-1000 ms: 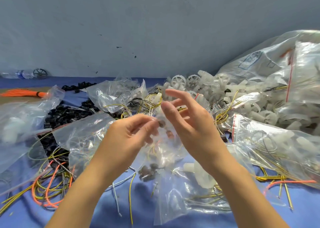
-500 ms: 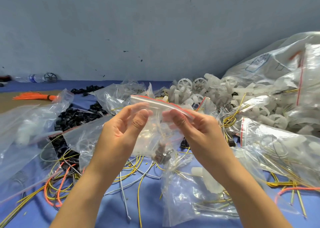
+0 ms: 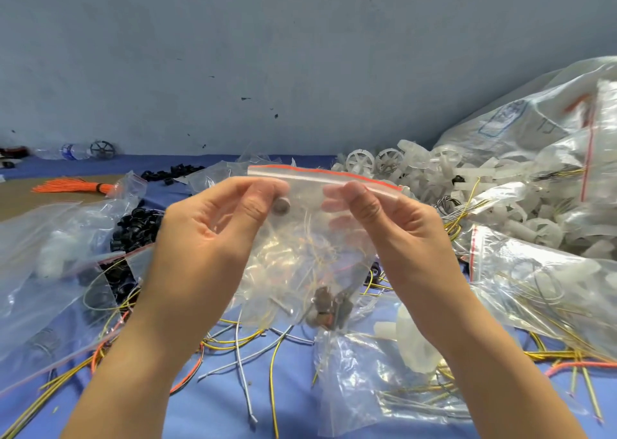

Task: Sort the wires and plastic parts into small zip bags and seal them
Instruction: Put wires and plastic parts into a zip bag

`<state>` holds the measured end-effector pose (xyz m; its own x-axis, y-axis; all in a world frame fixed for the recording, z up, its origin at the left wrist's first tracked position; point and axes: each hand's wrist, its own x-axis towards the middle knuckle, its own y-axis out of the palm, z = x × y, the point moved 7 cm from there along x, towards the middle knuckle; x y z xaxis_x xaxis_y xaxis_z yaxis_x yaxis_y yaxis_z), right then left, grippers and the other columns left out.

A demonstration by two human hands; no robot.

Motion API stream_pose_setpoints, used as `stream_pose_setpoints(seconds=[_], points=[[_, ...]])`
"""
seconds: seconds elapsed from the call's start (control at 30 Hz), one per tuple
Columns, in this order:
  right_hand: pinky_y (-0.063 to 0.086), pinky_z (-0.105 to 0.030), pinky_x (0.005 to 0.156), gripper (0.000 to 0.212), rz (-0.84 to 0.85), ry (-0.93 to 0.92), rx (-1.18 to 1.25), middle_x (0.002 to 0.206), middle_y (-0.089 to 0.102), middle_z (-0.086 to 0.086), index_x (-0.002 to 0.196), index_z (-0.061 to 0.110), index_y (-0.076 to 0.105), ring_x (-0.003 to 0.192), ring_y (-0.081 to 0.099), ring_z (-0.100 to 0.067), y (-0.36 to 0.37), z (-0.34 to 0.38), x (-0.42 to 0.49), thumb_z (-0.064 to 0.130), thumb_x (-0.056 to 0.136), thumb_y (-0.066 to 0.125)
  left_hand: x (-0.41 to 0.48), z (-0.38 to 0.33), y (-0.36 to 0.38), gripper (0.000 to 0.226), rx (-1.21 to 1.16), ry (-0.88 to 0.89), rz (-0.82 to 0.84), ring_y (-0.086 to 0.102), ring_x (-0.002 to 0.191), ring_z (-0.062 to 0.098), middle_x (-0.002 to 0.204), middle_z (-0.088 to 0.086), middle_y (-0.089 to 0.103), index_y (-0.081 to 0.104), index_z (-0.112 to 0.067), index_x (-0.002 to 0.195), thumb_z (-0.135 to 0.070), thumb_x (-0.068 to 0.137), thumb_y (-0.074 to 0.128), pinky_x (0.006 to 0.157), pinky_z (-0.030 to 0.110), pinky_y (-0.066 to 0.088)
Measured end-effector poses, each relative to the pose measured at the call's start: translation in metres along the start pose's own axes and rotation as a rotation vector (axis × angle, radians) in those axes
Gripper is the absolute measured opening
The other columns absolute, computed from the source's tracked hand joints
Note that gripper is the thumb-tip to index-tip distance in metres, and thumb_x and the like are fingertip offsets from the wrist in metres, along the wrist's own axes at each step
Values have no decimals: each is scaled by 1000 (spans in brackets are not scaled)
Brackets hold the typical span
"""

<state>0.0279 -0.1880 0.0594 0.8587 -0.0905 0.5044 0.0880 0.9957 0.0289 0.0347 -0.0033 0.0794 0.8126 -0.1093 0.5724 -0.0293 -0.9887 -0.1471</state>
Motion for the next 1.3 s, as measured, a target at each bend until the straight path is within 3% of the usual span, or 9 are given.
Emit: stream_pose_setpoints(seconds=[0.2, 0.33, 0.5, 0.6, 0.7, 0.8, 0.93, 1.03, 1.3], points=[[55, -34, 81, 31, -21, 26, -7, 96, 76, 5, 99, 23, 77, 84, 71, -17, -3, -4, -2, 45, 89, 58, -4, -6, -1, 17, 0, -4, 16, 65, 91, -4, 92, -11, 75, 77, -32, 92, -43, 88, 64, 82, 8, 43], [54, -30, 79, 30, -10, 29, 0, 95, 76, 5, 98, 21, 77, 87, 71, -16, -2, -4, -4, 42, 89, 59, -4, -3, 0, 12, 50, -12, 13, 64, 72, -7, 86, -14, 74, 75, -34, 92, -40, 87, 66, 63, 1, 41], [49, -15, 70, 24, 26, 4, 26, 93, 76, 5, 98, 18, 78, 78, 67, -6, 6, -1, -7, 33, 89, 62, -1, 12, -14, 14, 196, -43, -70, 67, 81, 2, 85, -15, 74, 71, -37, 87, -50, 82, 68, 84, 39, 52], [49, -17, 72, 24, -64, 47, 67, 91, 77, 2, 96, 17, 77, 79, 68, -8, -4, -6, -4, 34, 90, 61, -5, 5, 5, 25, 181, -22, 88, 69, 89, 4, 90, -15, 74, 71, -35, 91, -58, 83, 66, 83, 31, 50], [48, -14, 73, 25, 0, 42, 60, 91, 77, 2, 96, 20, 79, 83, 68, -8, 0, -5, -6, 37, 88, 62, -2, 12, -8, 19, 246, -32, -85, 67, 88, 7, 88, -16, 73, 69, -33, 87, -51, 88, 62, 80, 27, 50], [50, -17, 71, 27, -41, 31, 74, 92, 76, 4, 95, 21, 78, 81, 69, -11, -2, -3, -5, 41, 89, 60, 0, 12, -3, 26, 57, -82, 14, 68, 84, 4, 87, -8, 75, 70, -28, 91, -53, 87, 63, 80, 21, 51], [51, -21, 79, 28, -28, 41, 49, 98, 76, 6, 98, 26, 78, 89, 68, -14, -4, -6, -4, 45, 90, 59, 1, 7, -16, 23, 103, -45, -119, 69, 84, 4, 86, -11, 75, 69, -28, 89, -50, 89, 61, 86, 37, 53], [49, -33, 84, 27, -45, 64, 63, 99, 75, 5, 99, 28, 77, 89, 70, -19, -4, -10, -4, 44, 91, 57, 0, 5, -10, 22, 64, -30, -39, 68, 82, 1, 86, -12, 75, 70, -30, 90, -50, 85, 63, 79, 20, 50], [51, -41, 81, 29, -61, 46, 107, 93, 74, -1, 91, 19, 77, 84, 67, -19, -1, -10, -5, 42, 90, 60, -10, 39, 15, 22, -29, -227, 229, 69, 89, 1, 94, -8, 75, 73, -31, 94, -49, 83, 69, 78, 5, 45]])
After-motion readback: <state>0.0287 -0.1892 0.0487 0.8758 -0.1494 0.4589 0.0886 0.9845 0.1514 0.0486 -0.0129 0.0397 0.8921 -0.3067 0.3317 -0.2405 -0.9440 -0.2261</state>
